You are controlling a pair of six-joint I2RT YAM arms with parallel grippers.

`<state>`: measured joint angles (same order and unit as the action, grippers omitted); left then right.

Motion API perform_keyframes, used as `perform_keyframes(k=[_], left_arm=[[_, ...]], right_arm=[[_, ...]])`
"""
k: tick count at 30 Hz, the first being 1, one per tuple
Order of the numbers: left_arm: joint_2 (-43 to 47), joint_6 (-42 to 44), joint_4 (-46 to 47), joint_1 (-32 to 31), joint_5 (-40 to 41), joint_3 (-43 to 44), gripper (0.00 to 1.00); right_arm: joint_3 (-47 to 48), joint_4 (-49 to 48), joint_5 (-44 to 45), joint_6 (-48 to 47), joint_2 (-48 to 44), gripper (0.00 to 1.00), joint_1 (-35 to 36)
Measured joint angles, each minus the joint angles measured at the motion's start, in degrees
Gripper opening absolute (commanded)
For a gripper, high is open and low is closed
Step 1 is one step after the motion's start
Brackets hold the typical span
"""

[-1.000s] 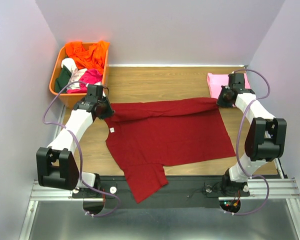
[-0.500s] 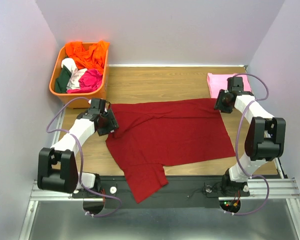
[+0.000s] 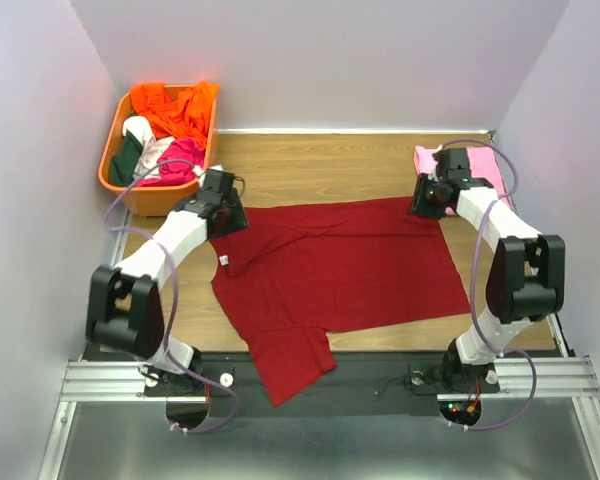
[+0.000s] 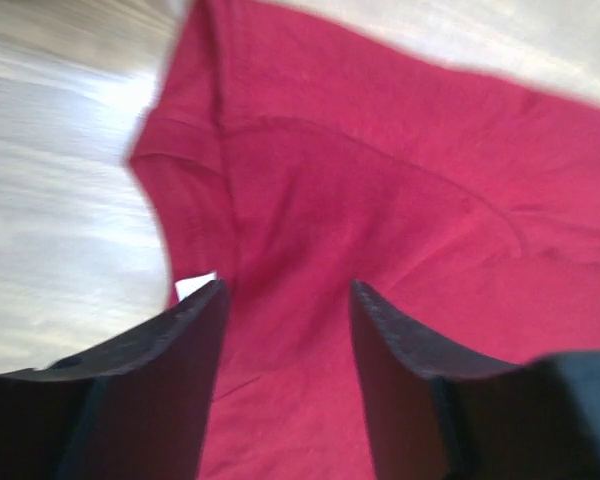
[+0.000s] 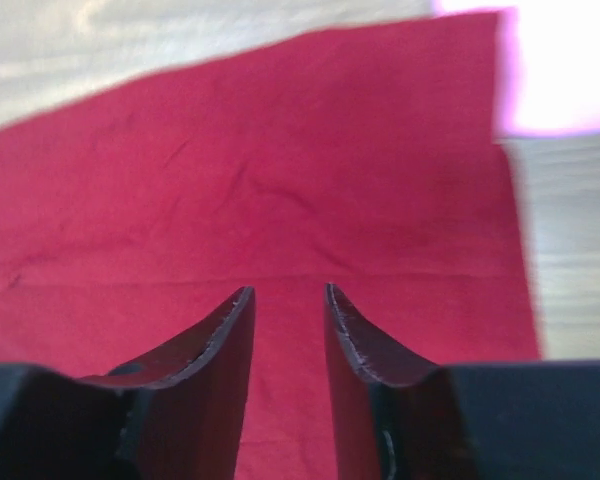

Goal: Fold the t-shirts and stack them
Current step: Fold the tshirt

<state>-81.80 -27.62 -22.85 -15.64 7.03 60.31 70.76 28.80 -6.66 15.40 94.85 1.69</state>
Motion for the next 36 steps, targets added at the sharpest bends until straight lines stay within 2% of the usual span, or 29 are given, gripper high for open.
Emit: perform_keyframes(k=[7,12,17,25,30,36], left_arm=[[-14.5,-0.3,1.3,-4.9,1.0,1.6,0.49],[-15.2,-1.2,2.8,-4.0,1.1,-2.1,0.48],[-11.1,-1.1,4.3,0.9,1.2,-7.5,0.48],[-7.2,1.9,4.1,11.8,2.2,-11.4,0.48],[-4.6,3.3,2.8,14.6,2.7,-11.8,0.64],[5.1,3.8,1.6,11.1,2.1,-11.8,0.78]], right_arm=[[0.0,-1.4,-1.8,-0.4,8.3,0.37,2.1],[-0.3,-2.6,-1.4,-0.9,12.4,0.37,2.1],[-1.0,-4.5,-1.3,-0.8,12.2,0.37,3.4],[-3.8,-5.9,-2.6,1.6,10.3,0.38,11.4],[-4.5,-4.2,-0.3,2.4,7.7,0.38,12.1],[-1.0,-2.4,2.1,1.4,2.7,0.40,7.4]])
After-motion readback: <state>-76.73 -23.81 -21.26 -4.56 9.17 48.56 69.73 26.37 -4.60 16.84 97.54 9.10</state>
